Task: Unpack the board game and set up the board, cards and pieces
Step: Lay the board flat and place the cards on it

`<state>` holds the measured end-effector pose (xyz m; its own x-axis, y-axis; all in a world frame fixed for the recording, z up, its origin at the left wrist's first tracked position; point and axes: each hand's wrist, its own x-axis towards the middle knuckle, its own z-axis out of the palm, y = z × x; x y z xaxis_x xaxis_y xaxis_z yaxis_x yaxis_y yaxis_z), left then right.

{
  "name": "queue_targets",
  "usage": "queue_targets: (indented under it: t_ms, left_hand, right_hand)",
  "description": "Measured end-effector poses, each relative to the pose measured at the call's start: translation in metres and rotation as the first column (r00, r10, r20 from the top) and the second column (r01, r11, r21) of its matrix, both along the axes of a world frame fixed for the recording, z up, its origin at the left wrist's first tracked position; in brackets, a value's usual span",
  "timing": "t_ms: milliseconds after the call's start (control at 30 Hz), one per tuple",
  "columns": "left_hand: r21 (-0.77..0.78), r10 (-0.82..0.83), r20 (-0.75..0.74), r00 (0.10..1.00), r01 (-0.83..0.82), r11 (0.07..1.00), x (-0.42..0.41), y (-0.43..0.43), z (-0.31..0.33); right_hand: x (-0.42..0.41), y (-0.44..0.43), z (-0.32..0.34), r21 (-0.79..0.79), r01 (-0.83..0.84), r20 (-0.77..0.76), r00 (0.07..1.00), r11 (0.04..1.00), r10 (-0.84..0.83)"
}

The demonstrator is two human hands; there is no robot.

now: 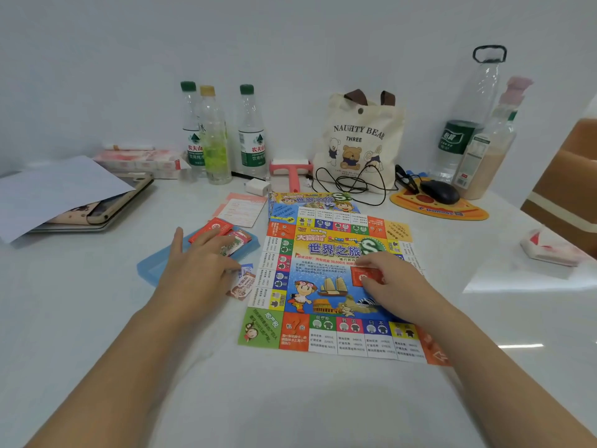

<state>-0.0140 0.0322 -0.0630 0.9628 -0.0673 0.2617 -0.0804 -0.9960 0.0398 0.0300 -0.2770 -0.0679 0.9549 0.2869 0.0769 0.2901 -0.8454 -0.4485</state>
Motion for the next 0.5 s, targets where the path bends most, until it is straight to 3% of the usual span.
queue_targets:
  t_ms: [167,300,500]
  left_hand:
    - [0.022,-0.062,-0.035,0.997,0.063,0.998,-0.004,-0.004,-0.007]
    - [0.034,-0.056,-0.07,0.996,0.058,0.998,-0.005,0.003,-0.008]
    - [0.024,-0.034,-0.077,0.996,0.036,0.999,-0.005,0.004,-0.011]
  right_hand:
    - [-0.004,0.005,-0.002,-0.119,-0.154,-0.107,0.984,0.981,0.142]
    - [-0.005,0.001,0.004,-0.135,-0.157,-0.151,0.979,0.978,0.137]
    - [-0.009,0.004,0.007,-0.145,-0.167,-0.097,0.983,0.975,0.154]
